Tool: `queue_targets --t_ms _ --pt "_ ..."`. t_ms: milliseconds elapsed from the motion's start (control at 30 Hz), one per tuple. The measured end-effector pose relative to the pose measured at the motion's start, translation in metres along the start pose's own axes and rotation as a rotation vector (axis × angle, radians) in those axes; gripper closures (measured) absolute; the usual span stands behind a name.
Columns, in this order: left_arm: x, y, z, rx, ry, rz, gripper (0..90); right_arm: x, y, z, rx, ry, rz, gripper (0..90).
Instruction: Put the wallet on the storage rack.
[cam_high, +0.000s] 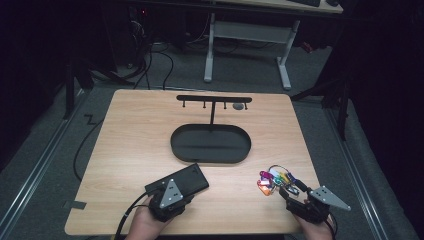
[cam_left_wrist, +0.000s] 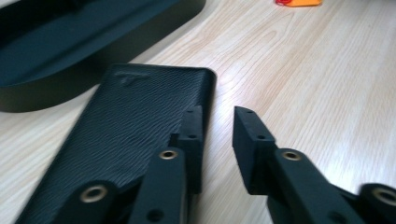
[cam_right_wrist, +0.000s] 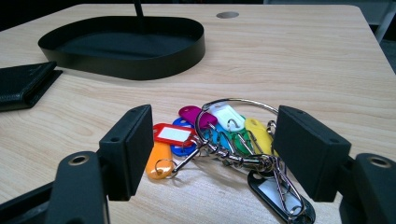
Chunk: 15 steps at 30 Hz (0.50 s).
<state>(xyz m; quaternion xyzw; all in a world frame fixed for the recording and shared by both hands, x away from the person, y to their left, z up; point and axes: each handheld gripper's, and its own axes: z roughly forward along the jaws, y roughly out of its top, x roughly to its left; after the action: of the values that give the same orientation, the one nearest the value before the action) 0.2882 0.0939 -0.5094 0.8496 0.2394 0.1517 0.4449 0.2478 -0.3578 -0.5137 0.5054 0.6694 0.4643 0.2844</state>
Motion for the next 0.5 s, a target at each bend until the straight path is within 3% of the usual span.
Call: queue_targets --t_ms 200,433,500 --pt "0.012 -0.012 -0.02 -0.02 0.024 -0.005 62.4 0.001 0.001 0.001 -0.003 0.004 0.0 29.3" --pt "0.012 -0.036 -0.033 0.038 0.057 0.05 50.0 0.003 0.0 0.004 0.01 0.02 -0.003 29.2" --pt "0.01 -0.042 -0.038 0.05 0.067 0.086 46.3 0.003 0.0 0.005 0.011 0.024 -0.006 29.3"
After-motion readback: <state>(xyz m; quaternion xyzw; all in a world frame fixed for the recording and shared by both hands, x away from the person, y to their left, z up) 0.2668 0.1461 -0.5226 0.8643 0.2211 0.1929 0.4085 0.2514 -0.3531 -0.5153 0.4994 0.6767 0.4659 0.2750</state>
